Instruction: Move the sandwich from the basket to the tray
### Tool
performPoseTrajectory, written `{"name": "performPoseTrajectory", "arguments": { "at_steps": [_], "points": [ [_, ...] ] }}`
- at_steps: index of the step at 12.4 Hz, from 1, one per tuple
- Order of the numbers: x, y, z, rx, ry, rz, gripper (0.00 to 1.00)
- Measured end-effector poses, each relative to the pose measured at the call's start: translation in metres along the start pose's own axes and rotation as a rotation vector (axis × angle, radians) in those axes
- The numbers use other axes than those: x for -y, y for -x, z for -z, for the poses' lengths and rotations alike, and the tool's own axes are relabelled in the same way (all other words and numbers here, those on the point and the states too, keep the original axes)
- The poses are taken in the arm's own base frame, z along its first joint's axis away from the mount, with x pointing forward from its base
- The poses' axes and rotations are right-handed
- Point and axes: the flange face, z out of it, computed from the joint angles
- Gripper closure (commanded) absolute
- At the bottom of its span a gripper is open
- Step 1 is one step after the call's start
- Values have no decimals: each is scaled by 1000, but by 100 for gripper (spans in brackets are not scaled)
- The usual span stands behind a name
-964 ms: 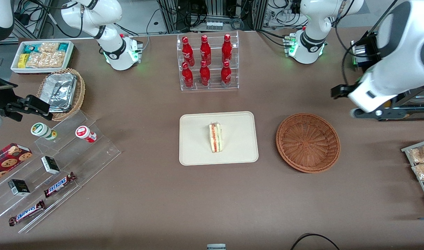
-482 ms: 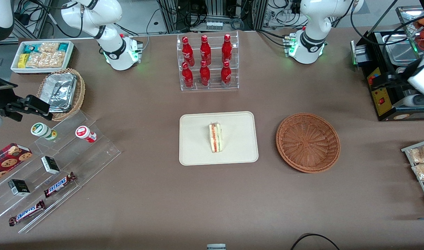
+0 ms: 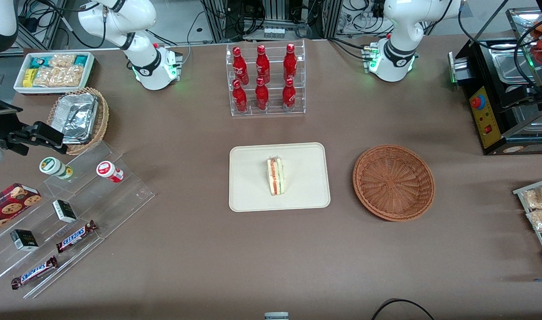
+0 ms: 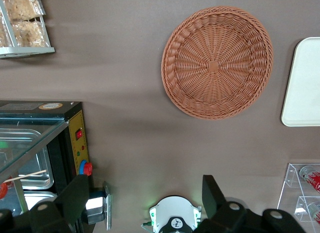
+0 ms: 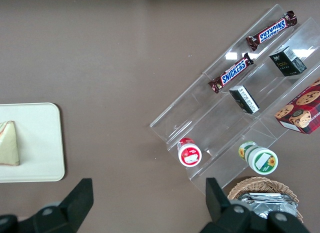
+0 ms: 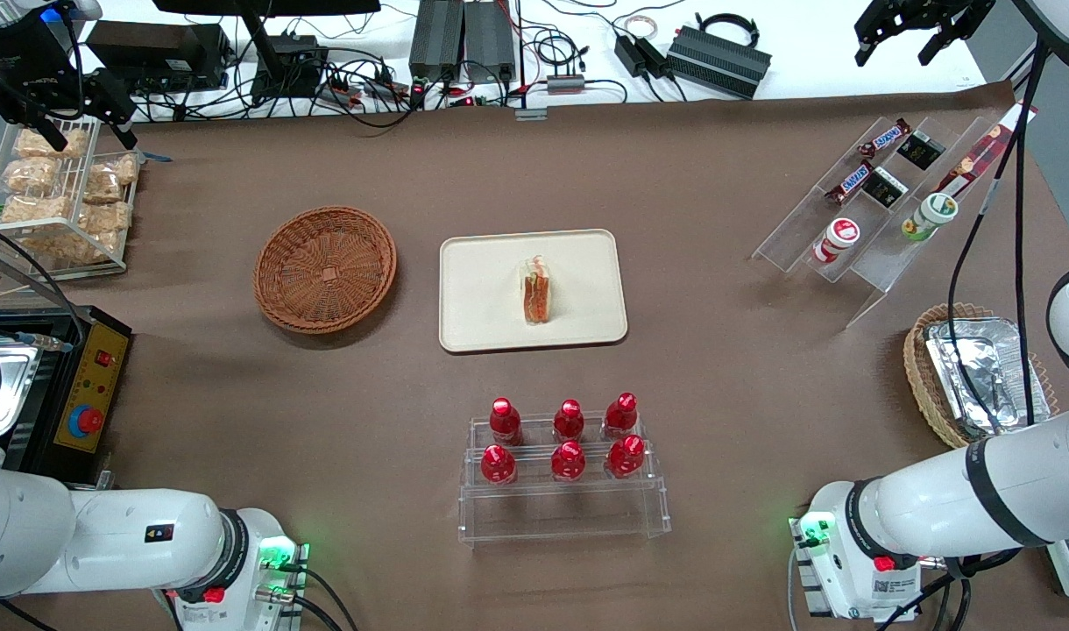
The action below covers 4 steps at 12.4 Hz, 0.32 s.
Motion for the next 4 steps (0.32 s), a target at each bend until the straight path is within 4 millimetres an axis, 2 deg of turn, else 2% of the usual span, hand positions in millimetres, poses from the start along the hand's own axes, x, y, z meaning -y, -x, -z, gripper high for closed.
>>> {"name": "performPoseTrajectory", "arguments": {
  "at_steps": [2, 4],
  "points": [
    [-7, -1, 0, -3, 26, -13, 0],
    [-36, -2, 1, -4, 22, -63, 0]
  ]
}}
